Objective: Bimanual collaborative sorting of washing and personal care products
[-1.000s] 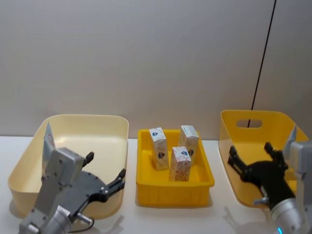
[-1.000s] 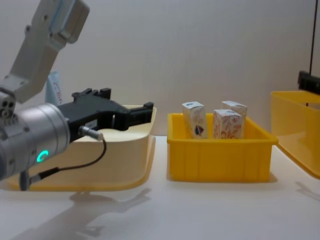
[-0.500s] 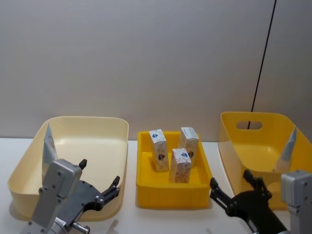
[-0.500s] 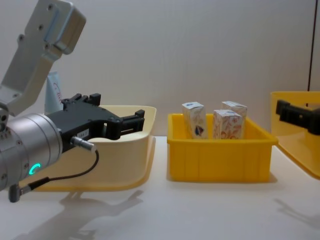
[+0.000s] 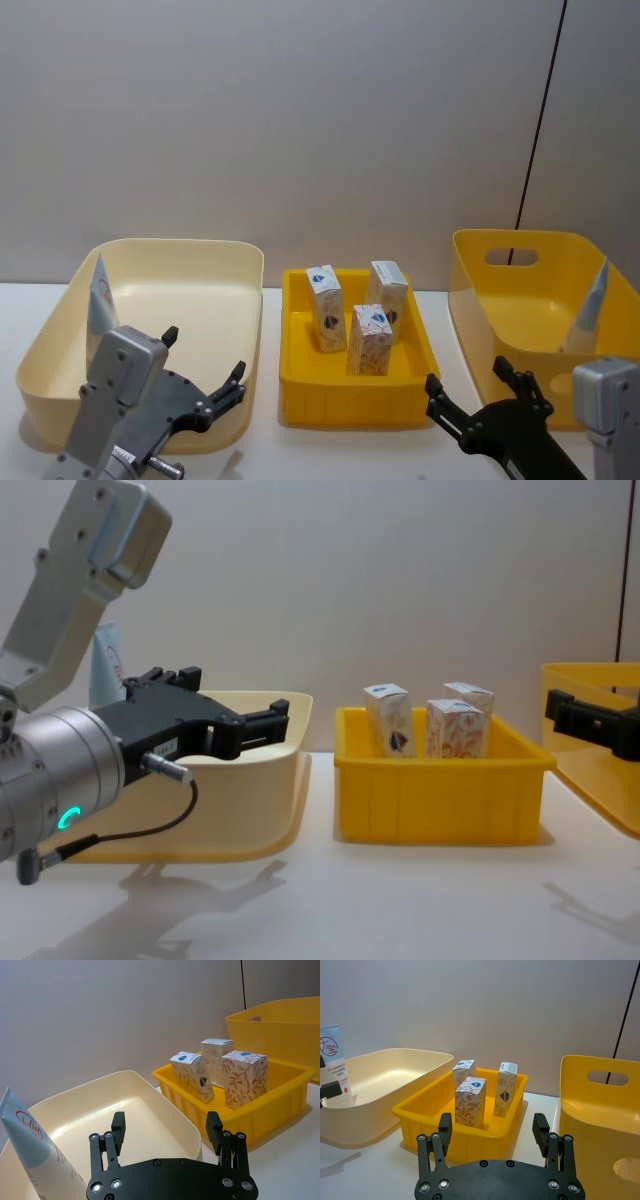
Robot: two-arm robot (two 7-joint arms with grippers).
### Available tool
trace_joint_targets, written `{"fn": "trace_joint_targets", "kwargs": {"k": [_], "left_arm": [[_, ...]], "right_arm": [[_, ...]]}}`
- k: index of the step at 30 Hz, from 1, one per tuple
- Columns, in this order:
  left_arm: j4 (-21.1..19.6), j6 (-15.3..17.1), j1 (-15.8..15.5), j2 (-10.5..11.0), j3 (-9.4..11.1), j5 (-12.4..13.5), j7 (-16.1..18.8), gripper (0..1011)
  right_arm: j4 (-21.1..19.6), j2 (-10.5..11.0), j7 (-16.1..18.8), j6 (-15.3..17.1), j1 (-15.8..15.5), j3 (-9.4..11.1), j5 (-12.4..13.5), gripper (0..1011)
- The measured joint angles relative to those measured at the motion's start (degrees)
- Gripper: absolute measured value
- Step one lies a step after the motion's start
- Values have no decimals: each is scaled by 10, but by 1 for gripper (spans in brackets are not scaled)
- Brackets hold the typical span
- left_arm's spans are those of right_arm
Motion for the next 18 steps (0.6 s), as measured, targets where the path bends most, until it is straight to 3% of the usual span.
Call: {"fn": "trace_joint_targets", "kwargs": {"k": [9, 18], "left_arm": [[0, 0, 0, 0, 0, 0, 0, 1003], [0, 0, 0, 0, 0, 0, 0, 1003]], "right_arm": [[2, -2, 1, 0, 3, 0, 0, 1001], [24, -13, 2, 10, 32, -5, -9, 1001]]}}
